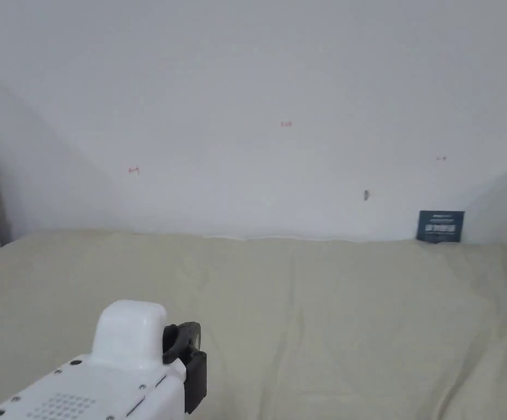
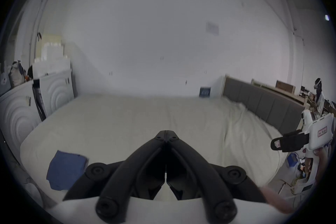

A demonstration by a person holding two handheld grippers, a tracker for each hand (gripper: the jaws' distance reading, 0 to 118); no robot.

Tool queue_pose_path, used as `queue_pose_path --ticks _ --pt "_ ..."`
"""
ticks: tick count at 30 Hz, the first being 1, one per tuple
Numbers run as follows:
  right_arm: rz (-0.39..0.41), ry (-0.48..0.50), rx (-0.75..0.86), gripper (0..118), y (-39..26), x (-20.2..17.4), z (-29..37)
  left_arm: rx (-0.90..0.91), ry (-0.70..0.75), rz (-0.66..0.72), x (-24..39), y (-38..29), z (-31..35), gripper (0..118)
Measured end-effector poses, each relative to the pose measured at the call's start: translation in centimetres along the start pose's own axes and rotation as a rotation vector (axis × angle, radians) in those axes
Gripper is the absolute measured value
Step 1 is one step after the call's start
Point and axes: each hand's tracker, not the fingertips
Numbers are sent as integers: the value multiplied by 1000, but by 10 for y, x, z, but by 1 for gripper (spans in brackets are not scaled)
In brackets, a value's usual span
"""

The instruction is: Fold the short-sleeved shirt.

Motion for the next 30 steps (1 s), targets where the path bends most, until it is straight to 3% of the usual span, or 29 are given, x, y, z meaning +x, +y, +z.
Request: queue_pose_path --ticks 4,7,11,18,25,26,28,29,30 --pt "88 -25 295 2 12 -11 50 88 11 -28 39 12 25 0" --pt "188 -94 526 2 3 -22 78 199 104 -41 59 7 44 0" --pt "261 -181 739 2 -28 -27 91 290 231 -23 67 -12 59 0" --pt "254 -253 672 2 -70 -15 71 279 257 -41 60 -53 65 0" --pt "170 -289 609 2 -75 0 65 223 272 -29 61 -64 64 4" --pt "164 -293 607 3 -74 1 65 222 269 -25 61 -65 64 13" --pt "159 -296 604 19 -73 3 67 233 267 -21 62 -65 67 67" --pt "158 -298 609 40 -73 3 67 232 267 -22 62 -64 68 96" --pt "159 -299 617 79 -72 3 68 220 268 -27 62 -61 67 118"
